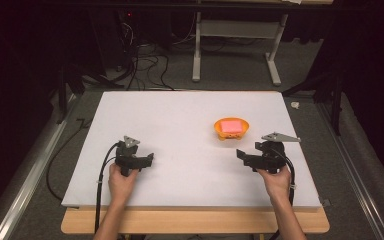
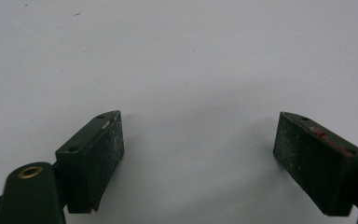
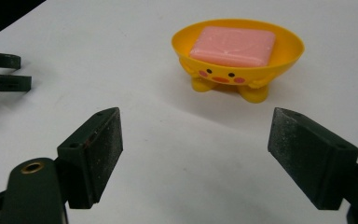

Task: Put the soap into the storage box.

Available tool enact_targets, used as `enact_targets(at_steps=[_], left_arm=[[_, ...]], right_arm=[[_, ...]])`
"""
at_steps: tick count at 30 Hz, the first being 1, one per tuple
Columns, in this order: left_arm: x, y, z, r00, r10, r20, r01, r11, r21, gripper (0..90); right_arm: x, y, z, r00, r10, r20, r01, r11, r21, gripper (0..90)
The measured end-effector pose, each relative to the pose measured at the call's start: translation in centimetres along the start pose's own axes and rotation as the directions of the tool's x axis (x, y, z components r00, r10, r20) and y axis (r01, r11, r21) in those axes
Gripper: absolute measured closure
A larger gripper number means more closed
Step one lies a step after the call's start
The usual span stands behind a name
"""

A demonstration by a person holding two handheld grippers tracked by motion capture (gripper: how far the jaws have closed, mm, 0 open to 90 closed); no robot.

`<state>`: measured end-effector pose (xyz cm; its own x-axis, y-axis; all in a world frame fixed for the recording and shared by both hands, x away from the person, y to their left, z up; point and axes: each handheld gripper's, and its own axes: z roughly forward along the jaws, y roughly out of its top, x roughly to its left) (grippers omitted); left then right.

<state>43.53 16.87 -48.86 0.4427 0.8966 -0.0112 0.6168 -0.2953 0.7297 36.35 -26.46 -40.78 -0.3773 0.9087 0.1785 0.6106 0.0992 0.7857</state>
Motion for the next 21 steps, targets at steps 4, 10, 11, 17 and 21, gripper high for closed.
enact_targets(at_steps=[4, 10, 11, 17, 21], left_arm=[[0.0, 0.0, 0.0, 1.0000, 0.000, 0.000, 0.000, 1.0000, 0.000, 16.6], [0.0, 0.0, 0.0, 1.0000, 0.000, 0.000, 0.000, 1.0000, 0.000, 16.6], [0.0, 0.0, 0.0, 1.0000, 0.000, 0.000, 0.000, 1.0000, 0.000, 16.6], [0.0, 0.0, 0.0, 1.0000, 0.000, 0.000, 0.000, 1.0000, 0.000, 16.6], [0.0, 0.0, 0.0, 1.0000, 0.000, 0.000, 0.000, 1.0000, 0.000, 16.6]], right_arm=[[0.1, -0.4, 0.3, 1.0000, -0.003, 0.001, 0.003, 1.000, 0.006, 18.3], [0.3, -0.9, 0.6, 1.0000, -0.003, -0.008, 0.003, 1.000, 0.019, 18.3], [0.3, -0.9, 0.6, 1.0000, 0.001, -0.007, 0.000, 1.000, 0.022, 18.3], [0.4, -1.4, 0.9, 0.9999, -0.005, -0.014, 0.005, 1.000, 0.027, 18.3], [0.5, -1.6, 1.2, 0.9997, -0.011, -0.020, 0.012, 0.999, 0.033, 18.3]])
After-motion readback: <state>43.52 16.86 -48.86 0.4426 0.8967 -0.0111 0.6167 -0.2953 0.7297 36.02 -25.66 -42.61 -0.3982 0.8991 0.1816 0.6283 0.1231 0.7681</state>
